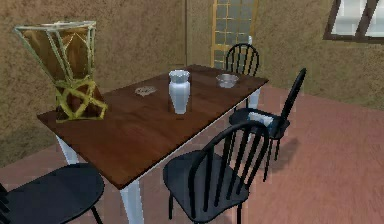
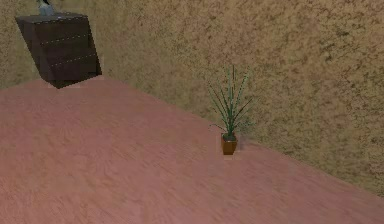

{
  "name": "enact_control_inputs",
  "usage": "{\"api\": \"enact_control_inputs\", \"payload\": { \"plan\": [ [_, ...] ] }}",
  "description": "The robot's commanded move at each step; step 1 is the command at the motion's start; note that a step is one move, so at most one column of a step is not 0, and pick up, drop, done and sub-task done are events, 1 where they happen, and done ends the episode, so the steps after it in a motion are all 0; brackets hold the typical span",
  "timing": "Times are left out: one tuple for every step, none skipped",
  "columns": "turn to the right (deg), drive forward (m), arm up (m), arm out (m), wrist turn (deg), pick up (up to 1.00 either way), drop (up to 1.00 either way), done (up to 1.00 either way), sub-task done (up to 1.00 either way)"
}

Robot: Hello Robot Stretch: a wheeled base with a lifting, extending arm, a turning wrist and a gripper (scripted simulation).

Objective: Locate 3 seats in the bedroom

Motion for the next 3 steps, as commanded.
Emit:
{"api": "enact_control_inputs", "payload": {
  "plan": [
    [0.0,0.0,0.0,0.0,0.0,0.0,0.0,0.0,1.0],
    [45.0,0.0,0.0,0.0,0.0,0.0,0.0,0.0,0.0],
    [45.0,0.0,0.0,0.0,0.0,0.0,0.0,0.0,0.0]
  ]
}}
